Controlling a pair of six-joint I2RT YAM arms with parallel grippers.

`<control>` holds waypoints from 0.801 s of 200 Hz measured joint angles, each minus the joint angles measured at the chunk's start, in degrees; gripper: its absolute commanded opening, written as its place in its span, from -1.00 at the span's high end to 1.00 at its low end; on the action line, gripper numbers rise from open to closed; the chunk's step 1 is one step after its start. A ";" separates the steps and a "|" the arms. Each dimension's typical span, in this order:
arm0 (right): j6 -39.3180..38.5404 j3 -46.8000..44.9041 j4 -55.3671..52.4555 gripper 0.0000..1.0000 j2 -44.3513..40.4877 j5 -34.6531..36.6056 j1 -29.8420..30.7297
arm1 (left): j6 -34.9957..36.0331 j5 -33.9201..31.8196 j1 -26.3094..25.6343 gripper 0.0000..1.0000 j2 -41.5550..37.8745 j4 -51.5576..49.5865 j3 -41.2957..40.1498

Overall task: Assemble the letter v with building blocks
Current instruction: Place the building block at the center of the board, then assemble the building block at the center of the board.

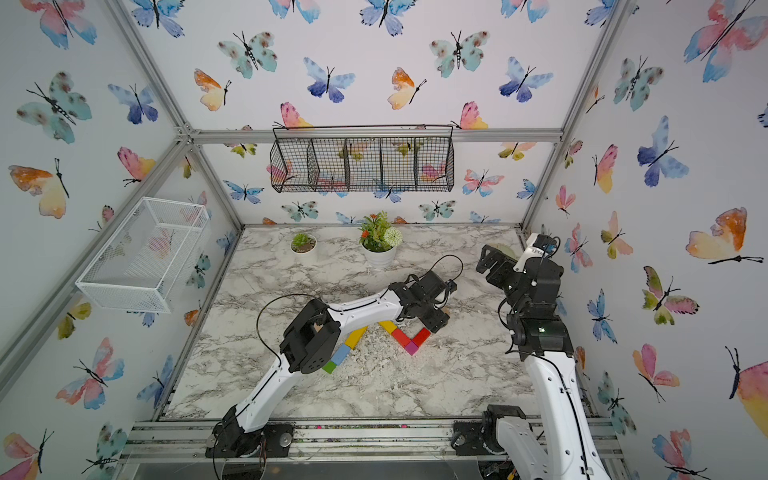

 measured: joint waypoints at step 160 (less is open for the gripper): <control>-6.36 4.35 -18.40 -0.97 21.11 -4.17 9.03 | -4.28 -11.50 16.72 -0.96 -40.33 13.88 -26.69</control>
